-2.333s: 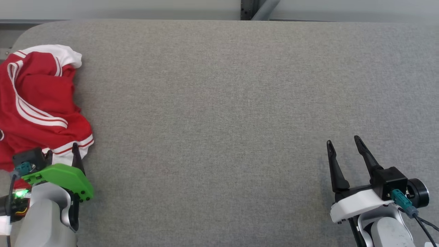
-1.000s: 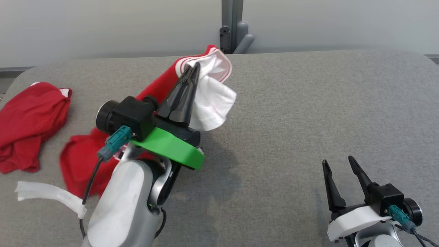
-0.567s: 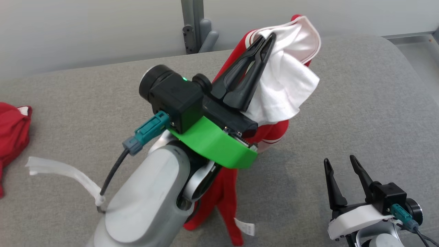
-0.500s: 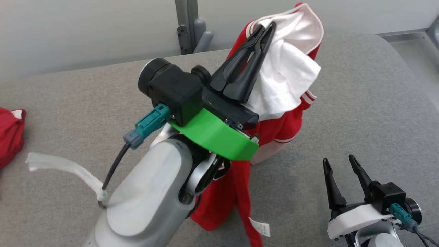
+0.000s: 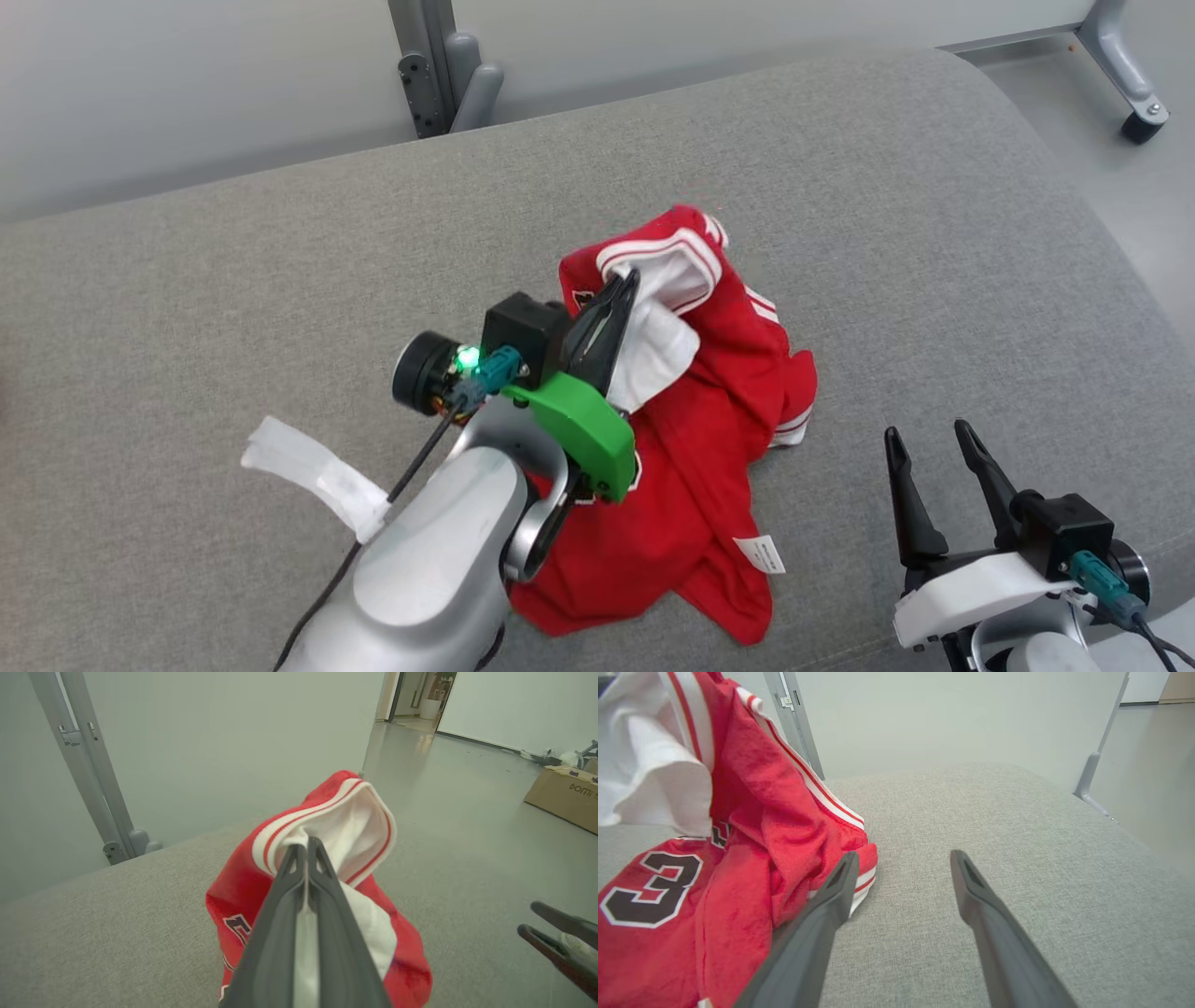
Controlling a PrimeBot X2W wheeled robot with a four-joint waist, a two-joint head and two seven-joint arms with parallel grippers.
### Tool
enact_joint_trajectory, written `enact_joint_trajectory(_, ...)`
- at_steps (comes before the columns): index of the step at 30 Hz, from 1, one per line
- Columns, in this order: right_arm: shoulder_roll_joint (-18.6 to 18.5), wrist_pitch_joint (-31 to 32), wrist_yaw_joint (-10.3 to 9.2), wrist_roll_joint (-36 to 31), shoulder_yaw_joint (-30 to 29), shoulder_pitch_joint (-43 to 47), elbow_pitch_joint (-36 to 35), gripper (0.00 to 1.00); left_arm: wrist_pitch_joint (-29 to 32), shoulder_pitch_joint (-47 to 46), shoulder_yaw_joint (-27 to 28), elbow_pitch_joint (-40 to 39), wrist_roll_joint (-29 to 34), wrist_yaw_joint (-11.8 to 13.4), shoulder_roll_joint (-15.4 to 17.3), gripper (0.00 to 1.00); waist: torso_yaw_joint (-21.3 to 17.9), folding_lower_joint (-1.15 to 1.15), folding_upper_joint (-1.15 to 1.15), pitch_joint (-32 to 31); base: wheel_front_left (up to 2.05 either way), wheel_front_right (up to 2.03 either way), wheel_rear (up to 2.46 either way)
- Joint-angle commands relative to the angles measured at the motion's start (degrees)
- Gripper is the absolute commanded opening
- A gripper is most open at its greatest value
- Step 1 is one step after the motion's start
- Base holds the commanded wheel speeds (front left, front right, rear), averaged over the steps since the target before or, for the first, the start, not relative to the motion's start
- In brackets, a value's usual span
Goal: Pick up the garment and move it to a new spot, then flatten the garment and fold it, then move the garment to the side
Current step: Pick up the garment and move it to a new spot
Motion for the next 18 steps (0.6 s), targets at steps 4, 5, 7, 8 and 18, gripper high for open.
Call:
enact_joint_trajectory(4,-0.17,-0.18,-0.02,-0.05,-0.45,0.06,0.21,1.00,-2.62,1.57,-1.30,7.11,-1.24,-1.19,0.21,0.00,0.62,0.00,0.00,0.88,0.00,0.00,0.00)
enact_joint_trajectory(5,-0.17,-0.18,-0.02,-0.12,-0.41,-0.10,0.20,1.00,-3.54,1.70,-1.46,8.82,-1.59,-1.29,0.18,0.00,0.79,0.00,0.00,0.96,0.00,0.00,0.00)
enact_joint_trajectory(7,-0.17,-0.18,-0.02,-0.32,-0.23,-0.38,0.12,1.00,-4.86,1.78,-2.13,12.11,-1.68,-1.62,0.14,0.00,1.12,0.00,0.00,1.06,0.00,0.00,0.00)
enact_joint_trajectory(8,-0.18,-0.18,-0.01,-0.44,-0.07,-0.54,0.16,1.00,-5.53,1.67,-2.31,13.51,-1.86,-1.62,0.11,0.00,1.26,0.00,0.00,1.09,0.00,0.00,0.00)
enact_joint_trajectory(18,-0.17,-0.18,-0.02,-1.03,0.12,-0.58,0.67,1.00,-8.71,0.32,-5.97,17.14,-7.13,-1.75,0.08,0.00,2.96,0.00,0.00,0.42,0.00,0.00,0.00)
